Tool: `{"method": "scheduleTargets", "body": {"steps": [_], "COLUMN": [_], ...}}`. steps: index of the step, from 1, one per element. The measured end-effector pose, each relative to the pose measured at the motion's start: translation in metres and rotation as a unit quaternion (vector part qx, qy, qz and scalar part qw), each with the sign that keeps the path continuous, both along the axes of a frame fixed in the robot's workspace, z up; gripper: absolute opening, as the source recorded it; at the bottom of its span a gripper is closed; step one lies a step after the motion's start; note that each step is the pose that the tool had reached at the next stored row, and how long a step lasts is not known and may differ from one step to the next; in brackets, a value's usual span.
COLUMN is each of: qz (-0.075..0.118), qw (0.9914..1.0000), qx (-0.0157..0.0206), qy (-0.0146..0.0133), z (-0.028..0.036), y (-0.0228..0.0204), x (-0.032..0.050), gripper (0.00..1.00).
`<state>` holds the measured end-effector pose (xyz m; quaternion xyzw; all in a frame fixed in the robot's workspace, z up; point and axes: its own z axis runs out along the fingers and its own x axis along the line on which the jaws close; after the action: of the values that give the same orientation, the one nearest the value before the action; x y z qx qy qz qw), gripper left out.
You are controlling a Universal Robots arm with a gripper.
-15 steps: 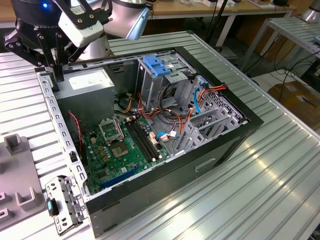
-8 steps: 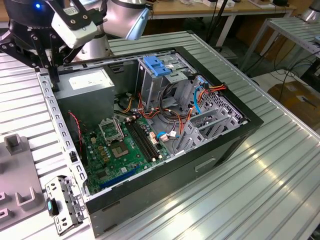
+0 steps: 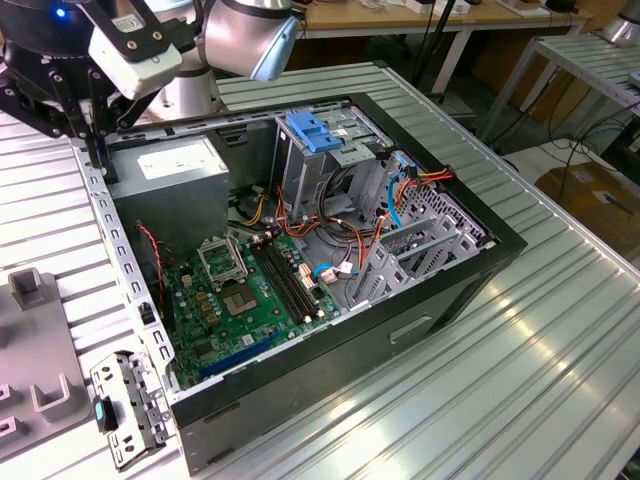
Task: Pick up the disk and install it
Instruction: 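Reach for the disk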
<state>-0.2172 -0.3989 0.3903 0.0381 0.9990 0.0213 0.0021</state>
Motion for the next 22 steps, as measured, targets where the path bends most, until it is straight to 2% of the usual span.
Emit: {"method": "scheduleTargets", "body": {"steps": [22], "qz": [0.0], "qw": [1.0], "qx": [0.0], "qy": [0.0019], "z": [-0.0013], "y": [0.0], "x": [-0.021], "gripper": [0.14]}}
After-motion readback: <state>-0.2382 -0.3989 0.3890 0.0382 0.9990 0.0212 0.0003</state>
